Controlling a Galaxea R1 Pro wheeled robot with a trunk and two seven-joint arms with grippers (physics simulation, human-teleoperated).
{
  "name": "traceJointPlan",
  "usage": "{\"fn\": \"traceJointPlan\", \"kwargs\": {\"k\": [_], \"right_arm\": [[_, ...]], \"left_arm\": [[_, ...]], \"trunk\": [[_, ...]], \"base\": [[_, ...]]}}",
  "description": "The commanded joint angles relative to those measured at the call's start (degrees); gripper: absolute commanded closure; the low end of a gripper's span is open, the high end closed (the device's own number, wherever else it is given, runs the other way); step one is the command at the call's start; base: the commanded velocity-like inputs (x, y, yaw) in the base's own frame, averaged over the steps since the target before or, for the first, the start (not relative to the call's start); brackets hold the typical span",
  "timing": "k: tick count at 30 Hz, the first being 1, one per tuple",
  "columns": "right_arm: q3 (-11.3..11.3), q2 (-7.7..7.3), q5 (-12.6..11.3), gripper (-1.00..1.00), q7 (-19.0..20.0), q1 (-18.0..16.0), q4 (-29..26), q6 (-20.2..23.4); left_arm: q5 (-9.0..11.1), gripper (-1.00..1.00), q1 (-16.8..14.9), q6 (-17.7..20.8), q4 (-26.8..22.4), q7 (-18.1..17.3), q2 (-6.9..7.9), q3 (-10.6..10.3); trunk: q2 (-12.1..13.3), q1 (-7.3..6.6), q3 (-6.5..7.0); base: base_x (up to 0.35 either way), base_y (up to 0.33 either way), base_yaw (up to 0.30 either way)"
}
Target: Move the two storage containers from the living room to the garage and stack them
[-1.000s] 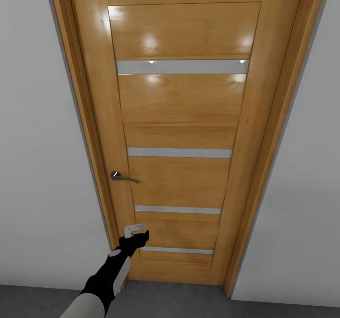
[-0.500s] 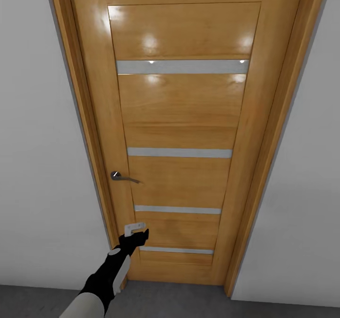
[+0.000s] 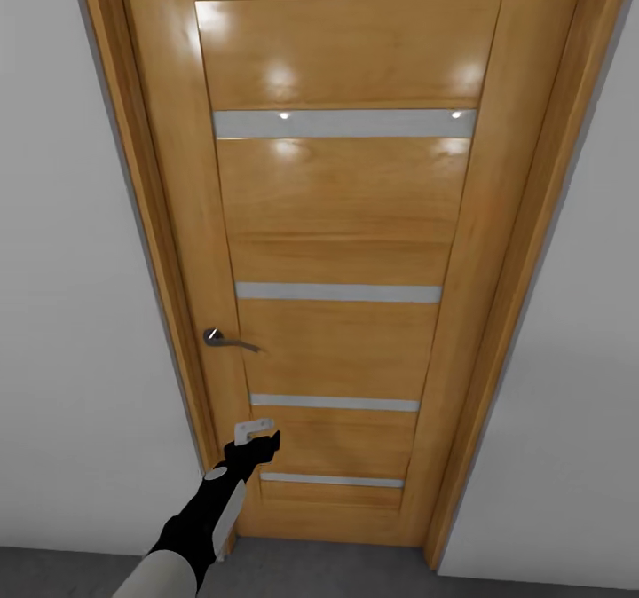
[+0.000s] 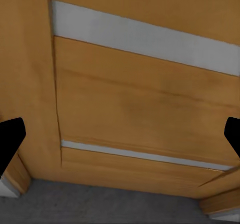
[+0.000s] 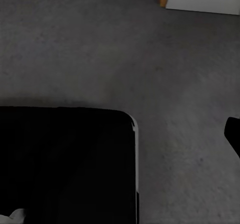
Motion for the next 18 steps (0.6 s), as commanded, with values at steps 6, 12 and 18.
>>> {"fn": "traceJointPlan", "kwargs": {"k": [6,12,18], "right_arm": [[0.33,0.0,-0.09,-1.0,0.03,-0.01,0.01,-0.18],[0.33,0.0,-0.09,-1.0,0.05,-0.01,0.03,-0.18],[0.33,0.0,-0.09,-1.0,0.05,-0.01,0.01,-0.18]], "left_arm": [[0.37,-1.0,0.02,0.34,-0.09,0.11,0.15,0.09],[0.36,-1.0,0.01,0.35,-0.09,0.11,0.39,0.09],[0.38,-1.0,0.0,0.35,-0.09,0.11,0.33,0.09]], "trunk": [[-0.02,0.05,0.0],[-0.02,0.05,0.0],[-0.02,0.05,0.0]], "base": [[0.322,0.0,0.0],[0.327,0.0,0.0],[0.328,0.0,0.0]]}}
